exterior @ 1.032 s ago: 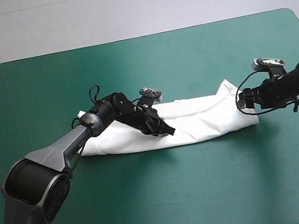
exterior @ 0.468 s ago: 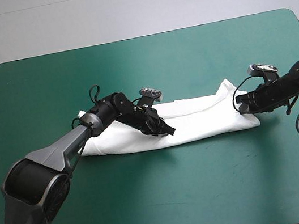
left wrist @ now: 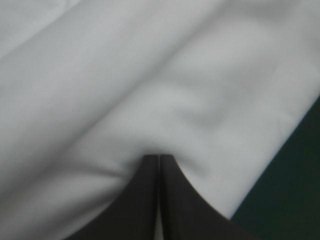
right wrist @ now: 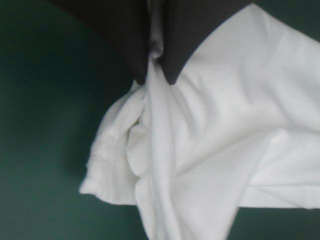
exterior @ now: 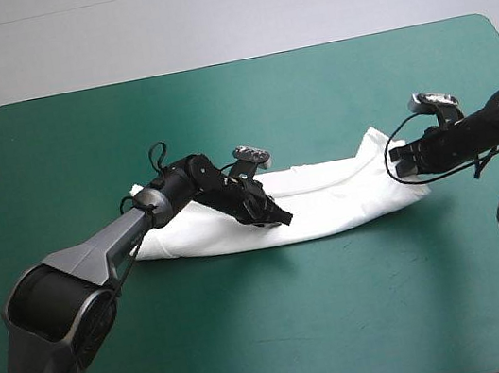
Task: Fold the cloth
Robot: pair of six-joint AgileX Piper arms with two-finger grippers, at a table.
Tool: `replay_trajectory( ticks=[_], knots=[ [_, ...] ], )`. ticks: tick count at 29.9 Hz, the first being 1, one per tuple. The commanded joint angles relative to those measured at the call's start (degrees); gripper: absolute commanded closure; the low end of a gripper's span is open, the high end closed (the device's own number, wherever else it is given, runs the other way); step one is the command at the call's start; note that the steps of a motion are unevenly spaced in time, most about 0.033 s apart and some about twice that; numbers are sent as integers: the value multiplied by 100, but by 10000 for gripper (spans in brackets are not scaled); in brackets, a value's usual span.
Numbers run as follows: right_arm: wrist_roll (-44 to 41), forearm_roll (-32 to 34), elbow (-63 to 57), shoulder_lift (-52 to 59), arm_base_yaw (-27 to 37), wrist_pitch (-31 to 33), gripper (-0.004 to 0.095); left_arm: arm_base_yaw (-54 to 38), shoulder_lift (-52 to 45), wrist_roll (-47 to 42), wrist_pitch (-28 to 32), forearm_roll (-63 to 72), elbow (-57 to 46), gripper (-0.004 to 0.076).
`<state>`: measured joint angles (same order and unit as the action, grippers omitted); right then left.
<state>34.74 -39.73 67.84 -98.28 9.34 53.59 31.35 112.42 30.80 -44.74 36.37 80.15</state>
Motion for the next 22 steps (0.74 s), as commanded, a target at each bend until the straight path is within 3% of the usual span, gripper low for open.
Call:
replay_trajectory(
  ticks=[1,6,14,17,22],
  knots=[
    [119,-454,363,793,-152,187,921,45,-77,25,15,7,46,705],
    [103,-777,709,1160,-641,472,921,45,-77,25,112,7,46,705],
    [-425,-715,1546,1198,-1814,283,921,-4,-391,-172,140,-692,220,705],
    [-683,-622,1883,1050,-2118,268,921,-171,-901,-875,-199,-2012,549,705],
    [-943,-476,2556,609,-2658,374,921,-639,-1908,-1707,-1447,-4018,1329,705]
  ],
)
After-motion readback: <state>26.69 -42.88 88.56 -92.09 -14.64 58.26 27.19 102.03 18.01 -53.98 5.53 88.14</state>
